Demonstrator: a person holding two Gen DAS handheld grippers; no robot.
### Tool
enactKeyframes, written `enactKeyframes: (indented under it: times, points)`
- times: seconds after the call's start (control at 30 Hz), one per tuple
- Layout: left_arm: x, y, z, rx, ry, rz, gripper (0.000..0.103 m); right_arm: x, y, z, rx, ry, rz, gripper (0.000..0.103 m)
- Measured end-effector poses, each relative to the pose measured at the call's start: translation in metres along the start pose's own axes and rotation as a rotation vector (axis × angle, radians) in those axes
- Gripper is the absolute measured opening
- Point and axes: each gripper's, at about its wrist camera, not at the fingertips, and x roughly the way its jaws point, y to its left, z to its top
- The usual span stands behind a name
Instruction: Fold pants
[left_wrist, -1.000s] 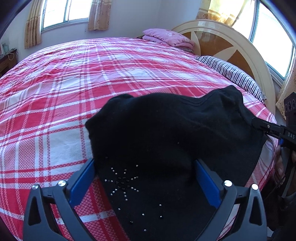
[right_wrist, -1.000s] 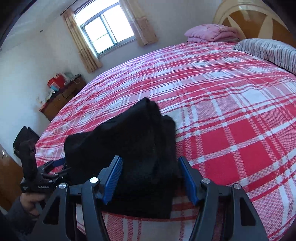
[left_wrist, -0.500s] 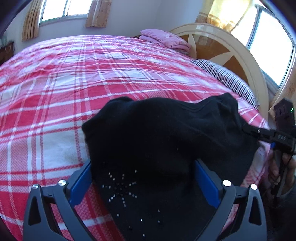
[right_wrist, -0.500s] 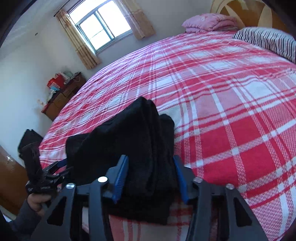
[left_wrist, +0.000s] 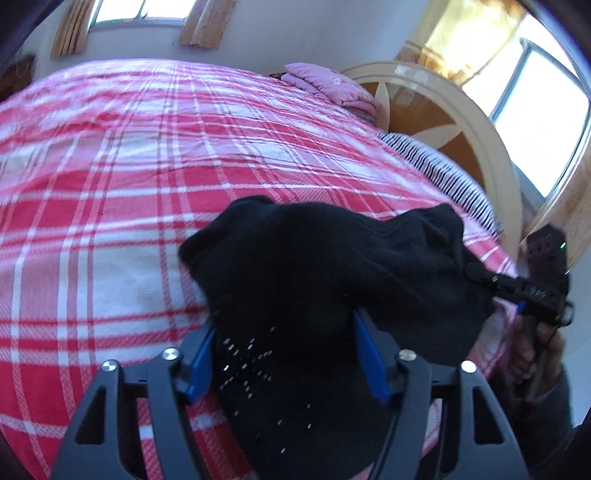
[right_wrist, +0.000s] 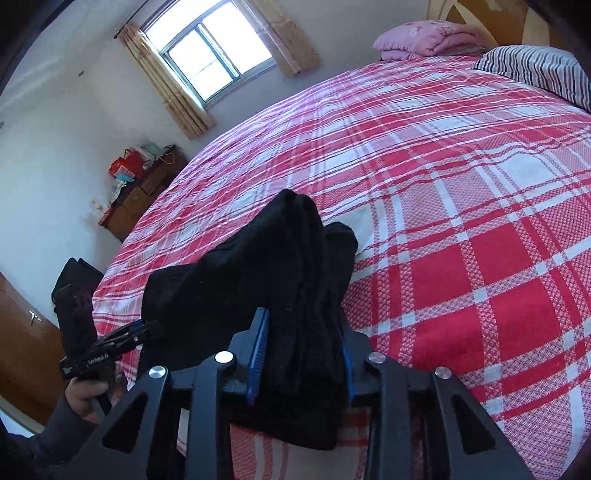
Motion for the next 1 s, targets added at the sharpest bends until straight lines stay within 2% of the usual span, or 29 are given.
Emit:
enactKeyframes:
  times: [0.13, 0.3, 0.43, 0.5, 0.53, 0.63, 0.73, 1.0]
  points:
    - [-0.003, 0.011, 0.000, -0.064, -0.004, -0.052, 0.064, 0.003, -0.003, -0.001, 0.012, -0.003, 0.005, 0.035]
    - [0.003, 0.003, 0.001, -0.035, 0.006, -0.027, 0.060, 0.005, -0.002, -0.002, 0.008, -0.012, -0.011, 0.035]
    - [-0.004, 0.013, 0.003, -0.105, 0.011, -0.070, 0.040, 0.000, -0.003, -0.001, 0.011, -0.016, 0.018, 0.034]
    - [-0.005, 0.024, 0.001, -0.153, 0.013, -0.109, 0.034, 0.000, -0.008, 0.000, 0.034, -0.016, 0.039, 0.033]
    - [-0.004, 0.028, 0.000, -0.163, 0.013, -0.114, 0.026, 0.001, -0.010, 0.000, 0.042, -0.018, 0.042, 0.032]
    - [-0.004, 0.027, -0.002, -0.145, 0.009, -0.118, 0.016, 0.000, -0.004, -0.002, 0.013, -0.028, 0.028, 0.029]
    - [-0.016, 0.009, 0.001, -0.063, -0.029, -0.064, 0.013, -0.006, 0.007, -0.002, -0.025, -0.051, 0.013, 0.026]
    - [-0.037, 0.006, 0.013, -0.071, -0.064, -0.084, 0.012, -0.018, 0.033, 0.002, -0.083, -0.079, 0.025, 0.025]
